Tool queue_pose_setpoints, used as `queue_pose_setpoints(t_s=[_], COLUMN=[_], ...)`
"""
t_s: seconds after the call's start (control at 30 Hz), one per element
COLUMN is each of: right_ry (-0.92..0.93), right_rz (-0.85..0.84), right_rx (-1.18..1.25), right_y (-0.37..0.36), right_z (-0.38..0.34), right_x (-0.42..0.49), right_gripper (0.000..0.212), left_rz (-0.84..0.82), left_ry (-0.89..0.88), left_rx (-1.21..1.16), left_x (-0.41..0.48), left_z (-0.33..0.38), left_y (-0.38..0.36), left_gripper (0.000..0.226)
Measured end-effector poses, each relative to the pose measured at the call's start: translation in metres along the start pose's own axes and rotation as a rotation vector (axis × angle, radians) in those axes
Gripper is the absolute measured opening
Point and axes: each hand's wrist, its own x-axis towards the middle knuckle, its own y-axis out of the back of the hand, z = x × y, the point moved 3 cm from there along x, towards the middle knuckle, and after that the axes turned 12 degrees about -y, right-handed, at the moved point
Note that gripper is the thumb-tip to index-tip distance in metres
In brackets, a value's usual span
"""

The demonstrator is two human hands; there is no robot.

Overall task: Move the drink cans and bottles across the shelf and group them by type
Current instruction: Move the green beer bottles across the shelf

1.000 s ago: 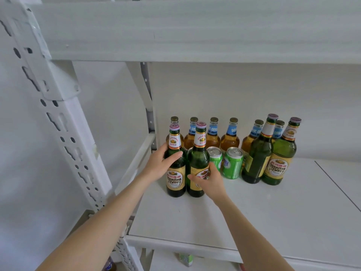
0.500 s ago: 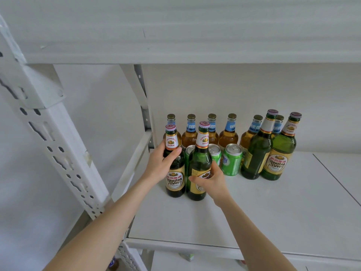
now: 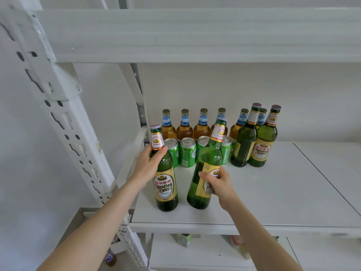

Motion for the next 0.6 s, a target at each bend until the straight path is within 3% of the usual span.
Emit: queue_pose_setpoints(t_s=[0.1,0.4,0.6], right_ry=[0.012,0.054,0.059], right_rz=[0.006,0.077,0.113], right_rx=[-0.013,-0.052,-0.031], right_y=[0.005,0.015,0.027], right_z=[-0.002,0.007,0.016], right_x=[-0.023,-0.099,-0.148], right_gripper=[0.033,0.033,0.035], left_rz=[-0.012,-0.065,-0.098], left_ry=[0.001,-0.032,-0.029], left_rx=[0.001,0.015,0.004], left_x=[-0.016,-0.085,-0.127], left_z=[0.006,0.043,0.053], left_y=[0.002,0.004,-0.003], left_gripper=[0.043,0.022,0.028])
